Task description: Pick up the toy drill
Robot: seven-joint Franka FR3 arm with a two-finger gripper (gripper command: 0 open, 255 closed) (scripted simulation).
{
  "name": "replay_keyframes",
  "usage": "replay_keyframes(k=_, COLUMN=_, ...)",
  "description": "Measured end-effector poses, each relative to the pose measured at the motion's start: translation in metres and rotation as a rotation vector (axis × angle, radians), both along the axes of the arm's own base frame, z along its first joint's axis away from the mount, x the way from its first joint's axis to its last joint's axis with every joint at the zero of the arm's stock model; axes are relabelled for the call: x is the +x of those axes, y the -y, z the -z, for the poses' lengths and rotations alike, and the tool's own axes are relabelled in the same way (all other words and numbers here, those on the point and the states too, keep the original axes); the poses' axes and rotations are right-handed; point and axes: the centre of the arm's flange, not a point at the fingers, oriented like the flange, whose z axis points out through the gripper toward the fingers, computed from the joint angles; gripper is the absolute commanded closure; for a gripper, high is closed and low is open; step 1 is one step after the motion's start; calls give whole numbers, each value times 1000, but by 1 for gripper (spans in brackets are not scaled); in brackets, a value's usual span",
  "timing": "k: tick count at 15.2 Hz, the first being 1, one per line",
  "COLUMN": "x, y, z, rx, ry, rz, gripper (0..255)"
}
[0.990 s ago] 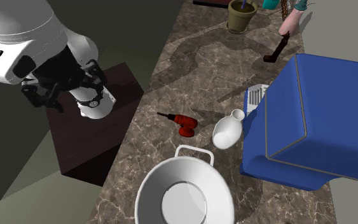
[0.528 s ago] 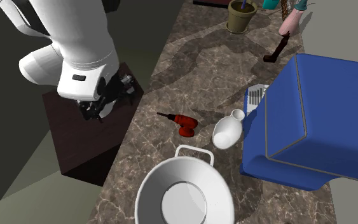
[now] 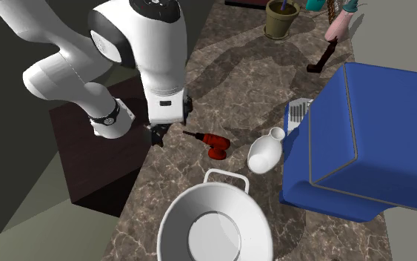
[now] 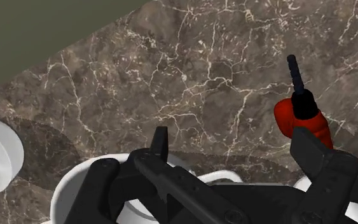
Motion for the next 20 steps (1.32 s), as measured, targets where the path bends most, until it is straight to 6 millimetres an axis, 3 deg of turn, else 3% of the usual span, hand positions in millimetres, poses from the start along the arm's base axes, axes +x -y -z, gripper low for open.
replay_keyframes(k=11, x=-15, y=-102, z=98, rx=-21, ry=-13, rz=-289, gripper=0)
replay_keyframes(k=19, x=-15, y=-111, z=141, rx=-21, ry=-14, rz=-310, gripper=0)
replay_keyframes(k=20, x=-15, y=-111, z=143, rx=-21, ry=-14, rz=-310, gripper=255)
